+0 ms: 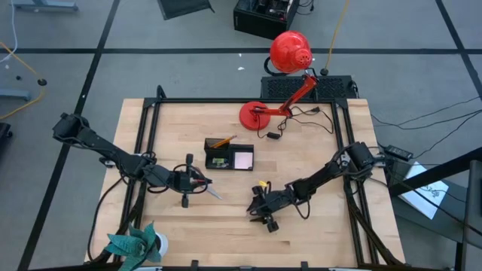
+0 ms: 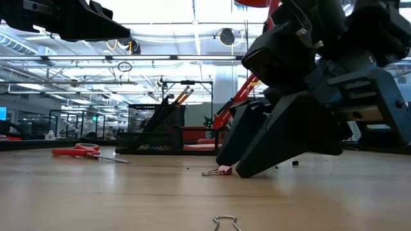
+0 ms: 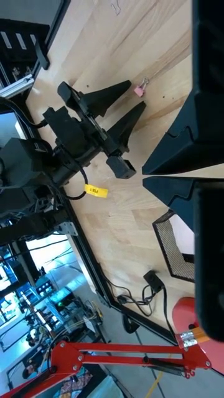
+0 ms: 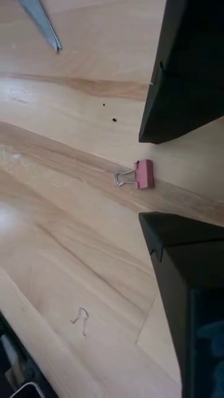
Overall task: Pick and place office supplies into organizer
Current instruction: Put the pink binder clip into the mesh desk organizer
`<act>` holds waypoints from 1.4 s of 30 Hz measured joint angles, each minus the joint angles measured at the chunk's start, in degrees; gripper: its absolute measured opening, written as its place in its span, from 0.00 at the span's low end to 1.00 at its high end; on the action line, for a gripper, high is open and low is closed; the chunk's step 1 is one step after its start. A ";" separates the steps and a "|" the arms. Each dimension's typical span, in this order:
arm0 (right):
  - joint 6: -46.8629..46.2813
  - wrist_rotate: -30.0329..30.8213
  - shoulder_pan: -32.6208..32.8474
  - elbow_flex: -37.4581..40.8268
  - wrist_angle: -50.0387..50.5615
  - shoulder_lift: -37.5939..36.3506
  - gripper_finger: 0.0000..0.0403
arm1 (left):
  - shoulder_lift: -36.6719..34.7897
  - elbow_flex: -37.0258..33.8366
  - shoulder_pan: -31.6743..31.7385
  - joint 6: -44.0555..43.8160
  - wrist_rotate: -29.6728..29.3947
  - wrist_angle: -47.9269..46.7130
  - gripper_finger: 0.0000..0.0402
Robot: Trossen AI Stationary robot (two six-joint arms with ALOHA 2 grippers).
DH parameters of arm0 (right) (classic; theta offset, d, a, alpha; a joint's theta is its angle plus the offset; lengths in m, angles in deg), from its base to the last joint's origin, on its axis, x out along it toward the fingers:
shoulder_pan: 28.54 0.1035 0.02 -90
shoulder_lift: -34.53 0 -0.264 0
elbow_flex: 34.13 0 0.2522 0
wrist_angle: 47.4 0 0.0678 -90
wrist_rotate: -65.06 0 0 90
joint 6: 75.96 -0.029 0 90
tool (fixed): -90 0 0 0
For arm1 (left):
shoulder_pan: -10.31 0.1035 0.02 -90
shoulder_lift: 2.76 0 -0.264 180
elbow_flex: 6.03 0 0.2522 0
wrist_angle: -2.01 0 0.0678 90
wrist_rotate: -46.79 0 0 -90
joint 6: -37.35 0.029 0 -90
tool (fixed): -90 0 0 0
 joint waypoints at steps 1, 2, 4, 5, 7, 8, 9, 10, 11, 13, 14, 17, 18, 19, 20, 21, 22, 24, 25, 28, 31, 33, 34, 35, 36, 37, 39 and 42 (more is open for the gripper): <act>-0.16 -0.32 -0.04 0.00 -0.91 0.35 0.46 | 0.00 0.00 -0.02 0.00 0.00 0.00 0.06; -0.31 -0.25 -0.05 -0.02 -0.85 0.59 0.46 | -0.01 0.00 -0.02 0.00 0.00 -0.01 0.06; -0.80 -0.06 -0.13 -0.02 -0.74 1.05 0.46 | 0.00 0.00 -0.01 -0.08 0.00 -0.04 0.06; -0.90 -0.15 -0.15 -0.02 -0.77 1.08 0.46 | 0.00 0.00 -0.02 -0.11 0.00 -0.06 0.06; -0.95 -0.10 -0.13 -0.04 -0.73 1.08 0.46 | 0.00 0.00 0.00 -0.13 0.00 -0.14 0.06; -0.96 -0.06 -0.13 -0.04 -0.73 1.09 0.46 | 0.00 0.00 -0.01 -0.13 0.00 -0.15 0.06; -0.96 -0.05 -0.13 -0.04 -0.74 1.10 0.46 | 0.00 0.00 -0.01 -0.13 0.00 -0.14 0.06; -0.94 -0.09 -0.13 -0.04 -0.80 1.10 0.46 | 0.00 0.00 -0.01 -0.13 0.00 -0.13 0.06; -0.94 -0.13 -0.13 -0.04 -0.95 1.10 0.46 | -0.01 0.00 -0.01 -0.13 0.00 -0.13 0.06; -0.94 -0.28 -0.25 -0.04 -1.00 1.10 0.46 | 0.00 0.00 -0.02 -0.13 0.00 -0.13 0.06; -0.94 -0.39 -0.28 -0.04 -1.01 1.10 0.46 | 0.00 0.00 -0.02 -0.15 0.00 -0.09 0.06; -1.04 -0.79 -0.28 -0.04 -1.36 1.13 0.46 | -0.01 0.00 -0.02 -0.15 0.00 -0.08 0.06; -1.21 -1.13 -0.28 -0.04 -1.58 1.15 0.46 | 0.00 0.00 -0.02 -0.15 0.00 -0.08 0.06; -1.39 -1.35 -0.30 -0.04 -1.69 1.15 0.46 | 0.00 0.00 0.00 -0.15 0.00 -0.07 0.06; -1.42 -1.34 -0.33 -0.04 -1.77 1.15 0.46 | 0.00 0.00 -0.01 -0.16 0.00 -0.07 0.06; -1.43 -1.32 -0.32 -0.04 -1.94 1.15 0.46 | 0.00 0.00 -0.01 -0.17 0.00 -0.07 0.06; -1.46 -1.29 -0.31 -0.04 -2.04 1.15 0.46 | 0.00 0.00 0.00 -0.17 0.00 -0.07 0.06; -1.96 -1.14 -0.40 -0.04 -2.07 1.17 0.45 | 0.00 0.00 -0.02 -0.20 0.00 -0.07 0.06; -2.35 -1.03 -0.47 -0.04 -2.19 1.48 0.45 | 0.00 0.00 -0.01 -0.21 0.00 -0.07 0.06; -3.44 -1.11 -0.80 0.42 -4.57 2.07 0.42 | -0.02 0.00 -0.02 -0.31 0.00 -0.01 0.06; -5.03 -1.09 -0.87 1.60 -8.42 3.18 0.38 | 0.00 0.00 -0.01 -0.31 0.00 -0.02 0.06; -5.86 -1.09 -0.87 2.36 -8.81 3.18 0.36 | 0.00 0.00 -0.01 -0.31 0.00 0.02 0.06; -6.22 -1.09 -0.87 2.76 -8.81 3.18 0.35 | 0.00 0.00 0.00 -0.31 0.00 -0.15 0.06; -6.46 -1.05 -0.87 3.15 -8.82 3.18 0.34 | 0.00 0.00 0.00 -0.31 0.00 -0.34 0.06; -6.55 -1.05 -0.87 3.38 -8.84 3.18 0.33 | 0.00 0.00 0.00 -0.31 0.02 -0.36 0.06; -6.56 -1.05 -0.90 3.58 -8.84 3.20 0.32 | 0.00 0.00 0.00 -0.31 0.02 -0.36 0.06; -6.54 -0.99 -0.90 3.87 -8.76 3.20 0.30 | 0.00 0.00 0.00 -0.28 0.01 -0.45 0.06; -5.32 -0.15 -0.90 3.91 -8.83 3.12 0.26 | 0.00 0.00 0.00 -0.28 0.00 -0.50 0.06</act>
